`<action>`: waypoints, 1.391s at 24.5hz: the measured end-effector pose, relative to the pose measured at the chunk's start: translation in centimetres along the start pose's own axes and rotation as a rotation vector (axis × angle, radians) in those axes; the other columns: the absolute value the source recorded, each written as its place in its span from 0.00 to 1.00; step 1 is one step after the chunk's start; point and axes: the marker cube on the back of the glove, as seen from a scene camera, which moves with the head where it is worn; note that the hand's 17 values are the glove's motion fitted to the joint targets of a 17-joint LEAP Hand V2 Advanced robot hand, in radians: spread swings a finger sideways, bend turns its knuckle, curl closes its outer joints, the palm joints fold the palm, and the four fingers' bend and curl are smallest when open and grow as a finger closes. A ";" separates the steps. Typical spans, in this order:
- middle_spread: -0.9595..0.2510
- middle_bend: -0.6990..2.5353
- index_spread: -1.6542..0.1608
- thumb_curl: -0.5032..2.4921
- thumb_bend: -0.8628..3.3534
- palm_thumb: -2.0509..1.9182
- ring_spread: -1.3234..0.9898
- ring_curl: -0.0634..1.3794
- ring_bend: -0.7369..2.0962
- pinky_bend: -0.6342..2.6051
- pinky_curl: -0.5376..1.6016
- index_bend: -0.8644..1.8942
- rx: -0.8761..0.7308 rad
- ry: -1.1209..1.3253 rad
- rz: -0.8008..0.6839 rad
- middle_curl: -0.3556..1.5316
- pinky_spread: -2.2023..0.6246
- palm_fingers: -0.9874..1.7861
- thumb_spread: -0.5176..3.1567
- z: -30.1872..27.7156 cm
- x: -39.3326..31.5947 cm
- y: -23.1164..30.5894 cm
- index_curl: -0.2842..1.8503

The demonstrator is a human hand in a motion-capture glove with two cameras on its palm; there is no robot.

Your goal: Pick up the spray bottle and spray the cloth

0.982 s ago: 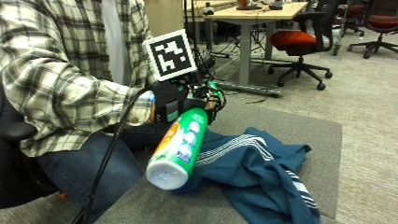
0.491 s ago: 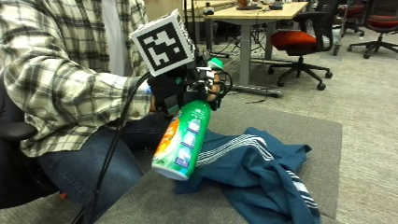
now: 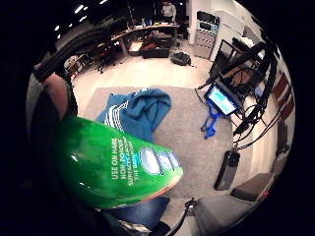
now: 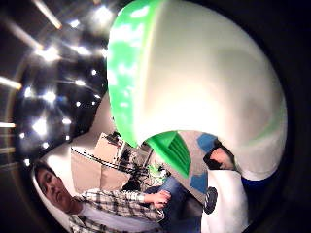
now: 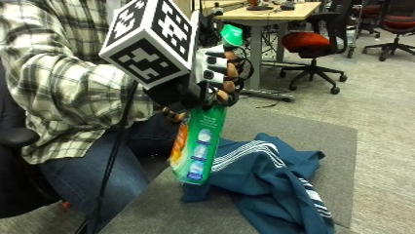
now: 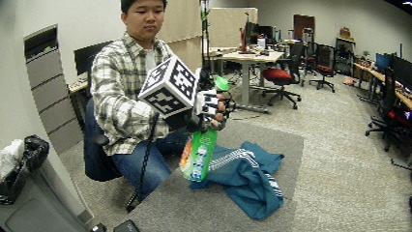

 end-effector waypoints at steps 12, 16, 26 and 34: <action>0.65 0.37 0.76 0.44 0.20 0.78 0.48 0.41 0.45 0.30 0.45 0.40 0.061 -0.078 0.034 0.51 0.73 0.79 0.21 -1.8 -0.3 -1.2 0.46; 0.65 0.36 0.76 0.44 0.20 0.78 0.48 0.41 0.45 0.30 0.45 0.40 0.068 -0.109 0.021 0.51 0.73 0.79 0.21 -1.7 -1.2 -1.5 0.46; 0.65 0.36 0.76 0.44 0.20 0.78 0.48 0.41 0.45 0.30 0.45 0.40 0.053 -0.237 -0.060 0.51 0.73 0.79 0.21 2.7 -7.4 -2.5 0.46; 0.66 0.36 0.76 0.44 0.20 0.78 0.48 0.41 0.45 0.30 0.45 0.39 0.007 -0.376 -0.141 0.51 0.73 0.79 0.21 8.5 -13.2 -2.1 0.46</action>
